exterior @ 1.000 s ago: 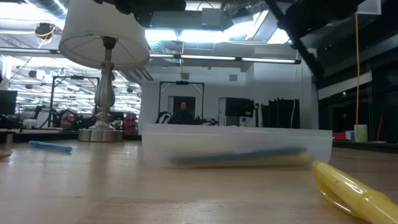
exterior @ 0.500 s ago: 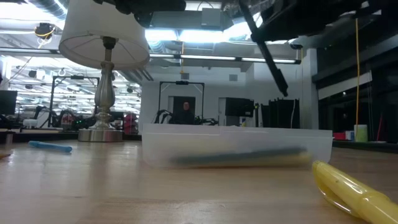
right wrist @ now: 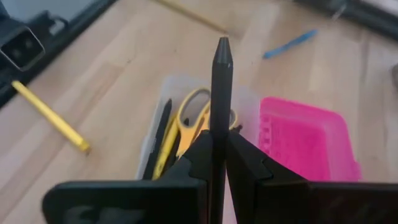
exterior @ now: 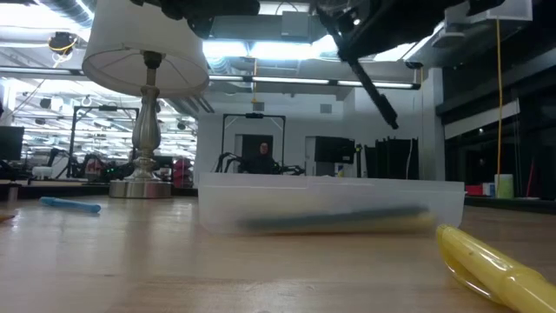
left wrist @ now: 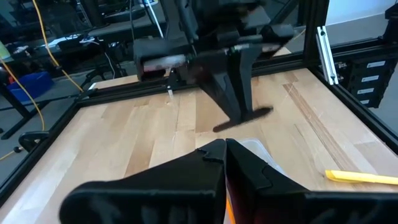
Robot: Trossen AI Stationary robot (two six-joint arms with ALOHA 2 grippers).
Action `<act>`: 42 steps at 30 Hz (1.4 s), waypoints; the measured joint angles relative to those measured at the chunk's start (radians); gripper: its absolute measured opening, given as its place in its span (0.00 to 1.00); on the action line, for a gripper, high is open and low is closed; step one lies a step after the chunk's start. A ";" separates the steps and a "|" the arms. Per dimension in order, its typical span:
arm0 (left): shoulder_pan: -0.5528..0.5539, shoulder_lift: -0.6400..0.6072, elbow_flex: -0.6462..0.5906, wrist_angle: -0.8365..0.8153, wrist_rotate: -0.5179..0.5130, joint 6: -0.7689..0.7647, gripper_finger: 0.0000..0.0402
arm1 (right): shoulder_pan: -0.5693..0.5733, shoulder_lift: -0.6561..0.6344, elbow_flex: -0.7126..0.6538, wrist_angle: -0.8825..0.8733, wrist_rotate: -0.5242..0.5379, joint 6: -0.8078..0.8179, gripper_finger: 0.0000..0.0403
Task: Pick & place school supplies into a supply box
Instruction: Put the black pen into the pink supply box
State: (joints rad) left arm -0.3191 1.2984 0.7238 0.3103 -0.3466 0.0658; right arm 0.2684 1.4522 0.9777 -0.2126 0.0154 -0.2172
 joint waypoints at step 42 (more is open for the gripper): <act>0.000 0.000 0.000 0.000 0.000 0.000 0.01 | -0.103 0.305 0.125 -0.070 0.018 0.030 0.15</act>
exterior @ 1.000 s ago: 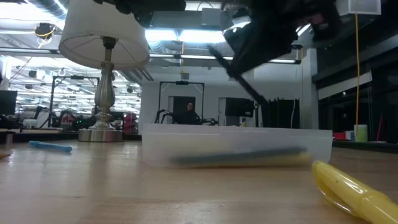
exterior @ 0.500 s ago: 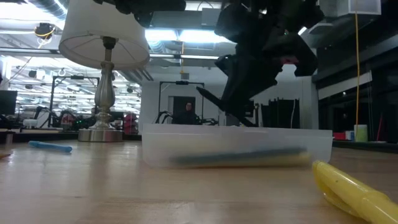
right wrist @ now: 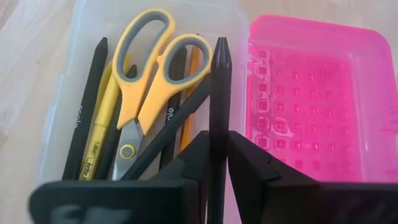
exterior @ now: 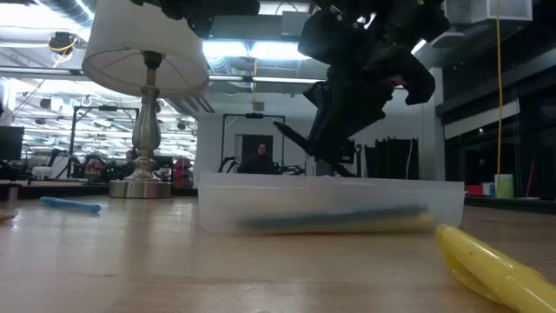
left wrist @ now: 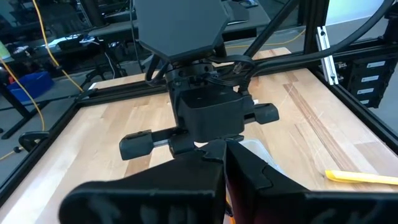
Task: Pick & place school supplies into a supply box
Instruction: Put the black pen into the pink supply box, then put the light blue pen into the pink supply box
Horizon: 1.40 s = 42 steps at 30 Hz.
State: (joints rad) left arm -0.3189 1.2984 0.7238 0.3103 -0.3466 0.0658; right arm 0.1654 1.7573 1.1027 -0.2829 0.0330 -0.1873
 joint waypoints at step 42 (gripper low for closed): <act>0.000 0.000 0.000 0.008 0.000 0.000 0.01 | -0.002 -0.028 0.066 -0.216 0.019 -0.128 0.19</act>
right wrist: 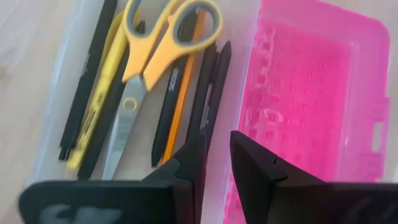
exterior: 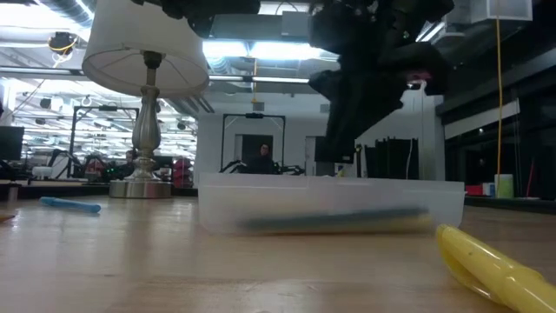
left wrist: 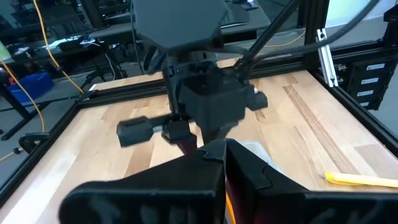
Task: Pick & place school supplies into a supply box
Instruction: Put the light blue pen into the pink supply box
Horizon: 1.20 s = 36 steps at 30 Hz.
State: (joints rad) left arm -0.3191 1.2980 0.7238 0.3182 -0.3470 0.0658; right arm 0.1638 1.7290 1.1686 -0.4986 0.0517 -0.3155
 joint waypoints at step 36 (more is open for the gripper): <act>-0.074 -0.006 0.001 -0.463 -0.045 -0.278 0.01 | -0.003 -0.404 -0.668 0.802 0.112 0.287 0.19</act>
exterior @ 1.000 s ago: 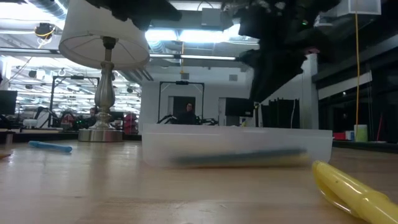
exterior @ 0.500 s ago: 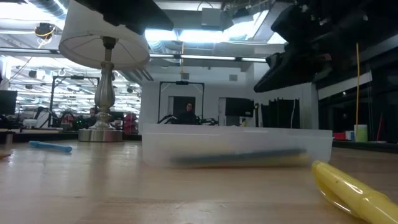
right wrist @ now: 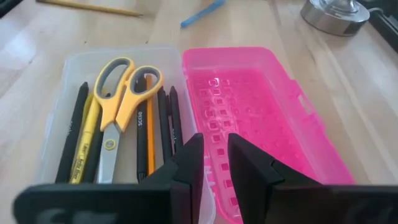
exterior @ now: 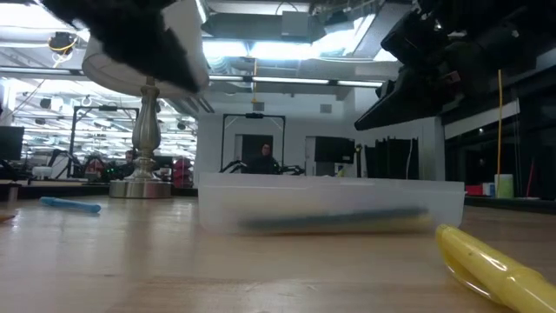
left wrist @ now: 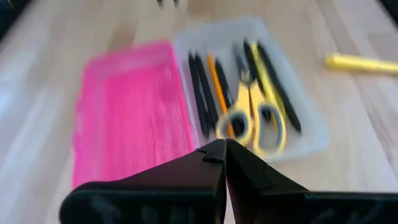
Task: Pick & place school supplies into a supply box
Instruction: Put the light blue pen into the pink supply box
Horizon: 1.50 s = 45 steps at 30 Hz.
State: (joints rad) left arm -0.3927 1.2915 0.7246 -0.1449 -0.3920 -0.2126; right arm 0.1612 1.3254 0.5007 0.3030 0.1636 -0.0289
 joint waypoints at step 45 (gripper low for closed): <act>0.003 0.000 0.000 -0.671 0.047 -0.308 0.28 | 0.000 0.002 0.000 0.000 0.001 0.052 0.19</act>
State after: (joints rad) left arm -0.3901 1.2919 0.7246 -0.8162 -0.3447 -0.5205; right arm 0.1612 1.3270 0.5007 0.3031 0.1650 0.0227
